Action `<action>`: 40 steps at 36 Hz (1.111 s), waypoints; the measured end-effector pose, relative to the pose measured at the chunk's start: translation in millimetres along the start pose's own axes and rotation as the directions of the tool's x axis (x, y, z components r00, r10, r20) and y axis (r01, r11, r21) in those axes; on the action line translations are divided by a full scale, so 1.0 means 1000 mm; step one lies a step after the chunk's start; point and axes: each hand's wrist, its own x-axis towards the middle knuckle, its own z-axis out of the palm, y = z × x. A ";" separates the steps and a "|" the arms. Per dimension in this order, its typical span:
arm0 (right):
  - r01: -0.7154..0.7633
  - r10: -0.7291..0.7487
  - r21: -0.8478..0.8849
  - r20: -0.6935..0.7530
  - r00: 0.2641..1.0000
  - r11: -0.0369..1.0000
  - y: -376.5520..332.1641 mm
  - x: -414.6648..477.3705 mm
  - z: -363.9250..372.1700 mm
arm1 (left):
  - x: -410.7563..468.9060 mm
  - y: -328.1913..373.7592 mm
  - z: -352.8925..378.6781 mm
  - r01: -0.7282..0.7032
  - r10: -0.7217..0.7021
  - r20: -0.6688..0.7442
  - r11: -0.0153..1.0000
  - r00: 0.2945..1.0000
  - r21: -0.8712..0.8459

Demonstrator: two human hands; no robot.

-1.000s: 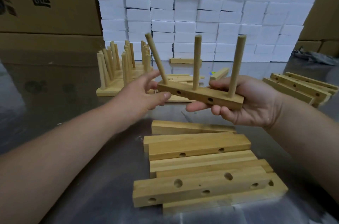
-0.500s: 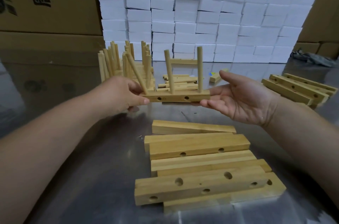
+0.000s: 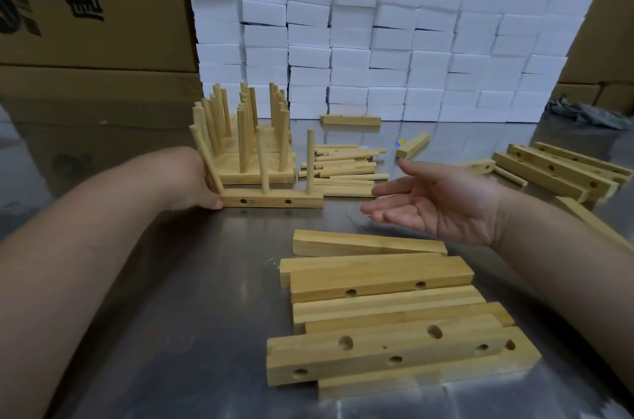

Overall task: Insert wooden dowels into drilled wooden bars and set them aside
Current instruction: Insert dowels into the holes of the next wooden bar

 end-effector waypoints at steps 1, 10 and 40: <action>-0.001 0.001 -0.002 0.001 1.000 1.000 0.000 0.000 0.000 | 0.002 -0.002 0.001 0.014 -0.014 -0.011 1.000 1.000 0.011; -0.006 0.005 -0.042 -0.010 1.000 0.999 0.002 0.003 -0.001 | 0.007 -0.004 0.010 0.073 -0.073 0.008 0.964 0.997 -0.255; -0.007 0.003 -0.057 -0.059 0.998 0.998 0.003 0.004 0.001 | 0.023 -0.027 0.006 0.234 -0.240 -0.043 0.967 0.970 -0.105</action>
